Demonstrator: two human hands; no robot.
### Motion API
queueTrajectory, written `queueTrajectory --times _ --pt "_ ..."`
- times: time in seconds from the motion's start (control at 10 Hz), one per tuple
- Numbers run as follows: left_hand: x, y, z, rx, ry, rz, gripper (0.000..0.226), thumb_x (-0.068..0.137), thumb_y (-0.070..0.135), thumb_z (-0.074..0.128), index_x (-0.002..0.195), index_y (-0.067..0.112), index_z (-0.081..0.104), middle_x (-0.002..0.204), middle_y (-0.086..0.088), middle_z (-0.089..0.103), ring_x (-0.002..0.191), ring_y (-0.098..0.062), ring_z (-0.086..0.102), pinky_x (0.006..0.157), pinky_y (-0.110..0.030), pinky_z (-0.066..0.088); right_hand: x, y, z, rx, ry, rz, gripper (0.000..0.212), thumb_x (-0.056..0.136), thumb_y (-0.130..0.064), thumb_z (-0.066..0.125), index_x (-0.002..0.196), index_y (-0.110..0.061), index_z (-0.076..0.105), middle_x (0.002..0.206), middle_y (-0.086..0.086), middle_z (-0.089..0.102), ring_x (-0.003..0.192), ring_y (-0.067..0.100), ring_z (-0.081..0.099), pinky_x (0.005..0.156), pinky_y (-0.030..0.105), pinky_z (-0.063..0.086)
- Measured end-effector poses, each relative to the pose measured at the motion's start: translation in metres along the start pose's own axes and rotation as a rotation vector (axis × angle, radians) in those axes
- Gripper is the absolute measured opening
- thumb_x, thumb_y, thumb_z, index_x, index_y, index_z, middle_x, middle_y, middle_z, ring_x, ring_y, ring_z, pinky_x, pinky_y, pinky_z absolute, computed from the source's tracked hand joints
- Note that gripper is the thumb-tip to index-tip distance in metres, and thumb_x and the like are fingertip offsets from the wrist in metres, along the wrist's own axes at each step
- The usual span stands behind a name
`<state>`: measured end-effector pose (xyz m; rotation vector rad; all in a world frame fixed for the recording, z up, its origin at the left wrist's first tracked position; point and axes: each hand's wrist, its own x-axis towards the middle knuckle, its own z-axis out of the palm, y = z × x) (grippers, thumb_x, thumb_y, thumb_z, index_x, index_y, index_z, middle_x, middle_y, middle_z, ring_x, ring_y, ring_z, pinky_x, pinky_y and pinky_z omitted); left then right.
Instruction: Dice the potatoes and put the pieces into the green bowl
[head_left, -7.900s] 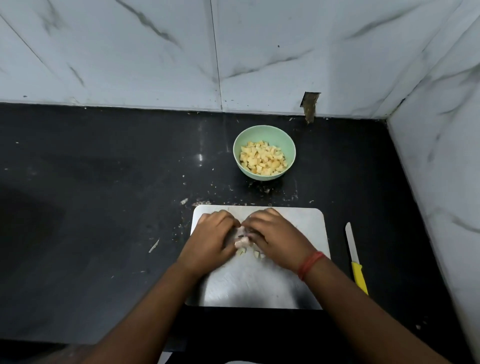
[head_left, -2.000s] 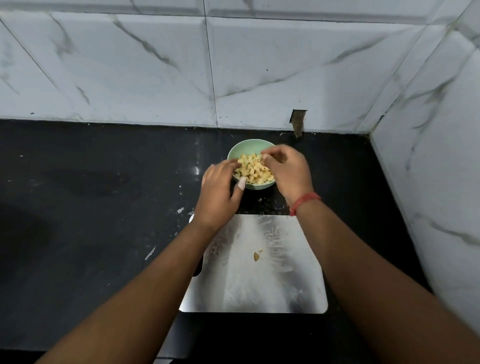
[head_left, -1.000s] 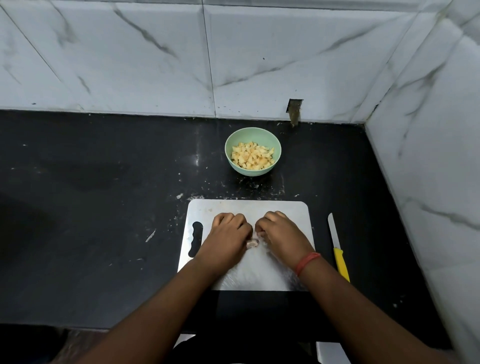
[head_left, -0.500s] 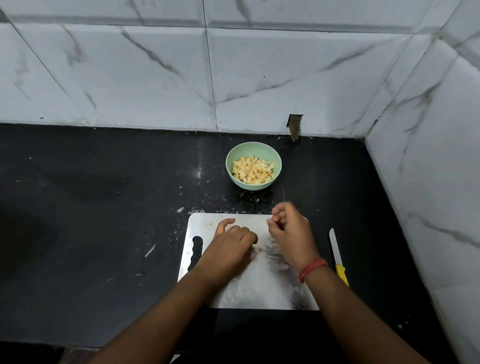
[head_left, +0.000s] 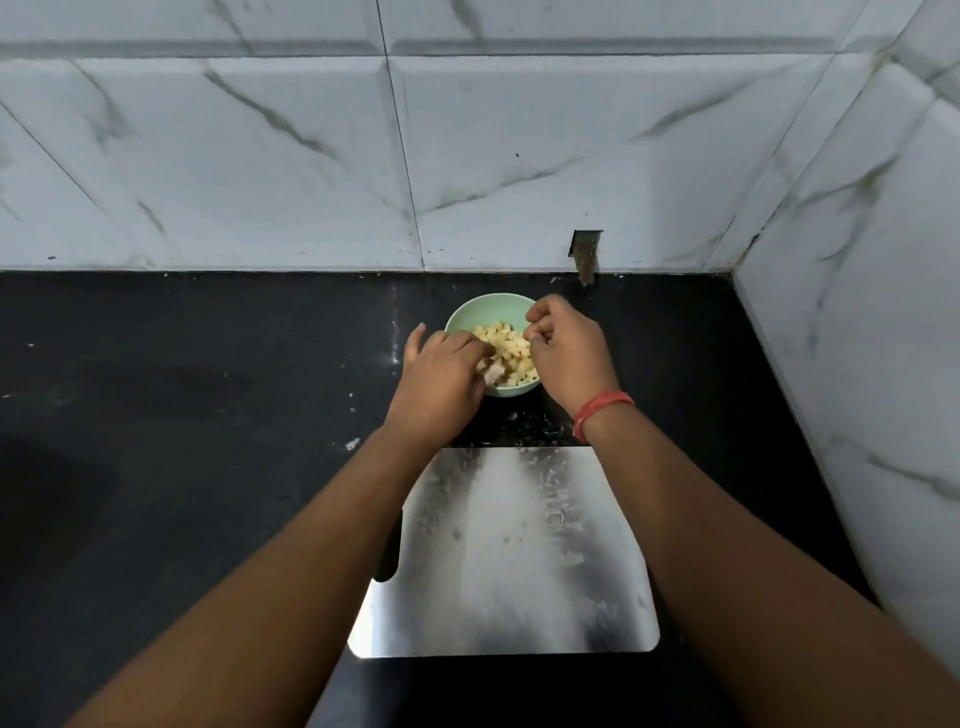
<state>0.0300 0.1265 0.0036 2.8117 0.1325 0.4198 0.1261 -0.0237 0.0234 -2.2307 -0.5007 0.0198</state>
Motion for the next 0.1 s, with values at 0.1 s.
queueTrajectory --times 0.1 --pt "-0.0272 -0.0054 0.0050 -0.104 0.121 -0.054 0.024 0.099 0.034 0.060 0.117 0.021 0.067 0.114 0.005 0.067 0.114 -0.021 0.056 0.119 -0.052 0.023 -0.0218 0.0062 0.0037 0.030 0.122 -0.012 0.018 0.087 -0.004 0.056 0.095 -0.018 0.061 0.092 -0.008 0.059 0.084 0.007 0.058 0.078 0.032 0.055"
